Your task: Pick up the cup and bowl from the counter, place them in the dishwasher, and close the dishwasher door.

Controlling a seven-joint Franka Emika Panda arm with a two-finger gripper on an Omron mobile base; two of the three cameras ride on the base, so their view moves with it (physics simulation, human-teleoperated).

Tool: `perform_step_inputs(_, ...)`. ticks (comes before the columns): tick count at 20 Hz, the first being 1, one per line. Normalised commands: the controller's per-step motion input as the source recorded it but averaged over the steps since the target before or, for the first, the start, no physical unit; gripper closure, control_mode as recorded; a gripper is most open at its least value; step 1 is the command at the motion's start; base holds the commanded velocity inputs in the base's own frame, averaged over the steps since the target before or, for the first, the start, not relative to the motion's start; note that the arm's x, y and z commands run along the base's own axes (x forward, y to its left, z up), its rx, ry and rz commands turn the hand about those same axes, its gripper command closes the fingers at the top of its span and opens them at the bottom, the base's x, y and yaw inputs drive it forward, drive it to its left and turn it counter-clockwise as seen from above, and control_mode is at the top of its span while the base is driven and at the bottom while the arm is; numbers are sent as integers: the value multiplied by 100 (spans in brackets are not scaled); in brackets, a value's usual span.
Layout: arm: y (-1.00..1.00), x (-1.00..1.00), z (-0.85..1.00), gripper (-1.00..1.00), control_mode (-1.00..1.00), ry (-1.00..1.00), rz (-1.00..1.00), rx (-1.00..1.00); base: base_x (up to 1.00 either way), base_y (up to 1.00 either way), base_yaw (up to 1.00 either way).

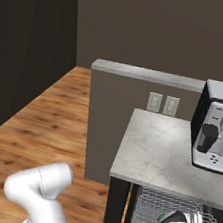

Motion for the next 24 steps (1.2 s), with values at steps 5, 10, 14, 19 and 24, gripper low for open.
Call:
perform_step_inputs(5, 4, -38, 9, -100, -100, -6, 0, 0, 0, 0, 0)
perform_step_inputs(10, 17, -51, 3, -100, -100, -9, 0, 0, 0, 0, 0)
perform_step_inputs(14, 27, -58, 0, -100, -100, -11, 0, 0, 0, 0, 0)
perform_step_inputs(19, 31, -60, 2, -100, -100, -13, 0, 0, 0, 0, 0)
perform_step_inputs(24, 36, -57, 0, -100, -100, -13, 0, 0, 0, 0, 0)
